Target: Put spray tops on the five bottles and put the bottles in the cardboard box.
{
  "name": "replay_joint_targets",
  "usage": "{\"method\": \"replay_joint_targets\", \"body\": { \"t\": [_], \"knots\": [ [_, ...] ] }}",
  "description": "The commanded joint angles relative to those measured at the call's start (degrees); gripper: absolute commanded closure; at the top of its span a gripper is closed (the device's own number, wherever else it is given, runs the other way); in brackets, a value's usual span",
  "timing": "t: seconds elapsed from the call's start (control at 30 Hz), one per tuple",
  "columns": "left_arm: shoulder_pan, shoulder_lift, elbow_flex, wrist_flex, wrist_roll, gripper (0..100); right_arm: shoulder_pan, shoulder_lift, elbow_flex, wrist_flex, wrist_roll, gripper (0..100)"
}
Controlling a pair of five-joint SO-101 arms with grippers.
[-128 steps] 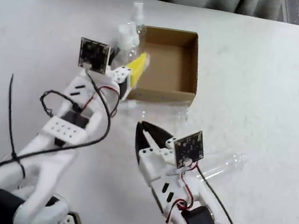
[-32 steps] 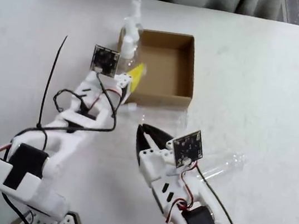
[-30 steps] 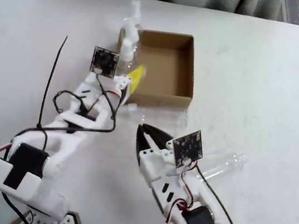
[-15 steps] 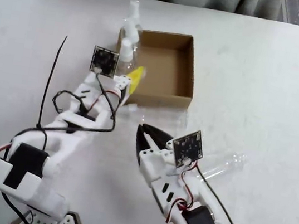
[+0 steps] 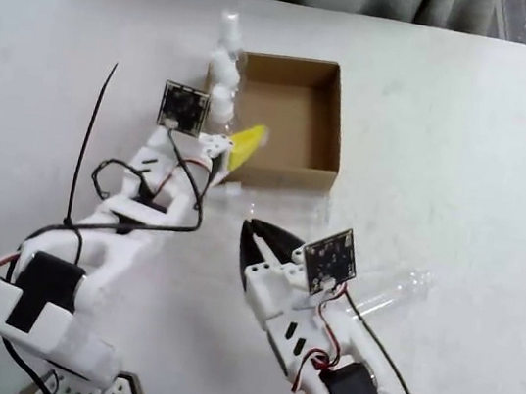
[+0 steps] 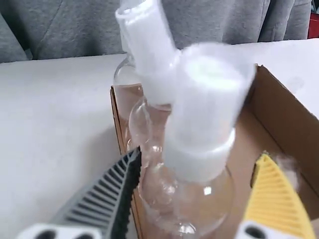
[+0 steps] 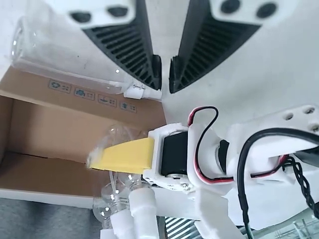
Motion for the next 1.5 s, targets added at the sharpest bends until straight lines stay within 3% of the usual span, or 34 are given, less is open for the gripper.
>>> {"method": "replay_joint_targets", "body": {
  "t": [0.0,0.4,0.97,1.27,1.47],
  "knots": [
    [-1.0,-0.8,-0.1,-0.8,0.0,66,0.4,-0.4,1.4,0.2,0.7,98.3],
    [-1.8,-12.2,6.2,1.7,-0.4,66,0.4,-0.4,1.4,0.2,0.8,98.3],
    [-1.5,-43.8,15.8,33.2,-4.5,66,0.5,-0.4,1.4,1.5,0.8,98.3],
    [-1.6,-56.1,24.4,42.3,-4.5,66,0.7,-0.4,1.4,1.5,0.8,98.3],
    [-2.2,-65.4,31.2,53.2,-4.2,66,7.6,-0.6,1.4,0.9,2.1,98.3]
  ]
}}
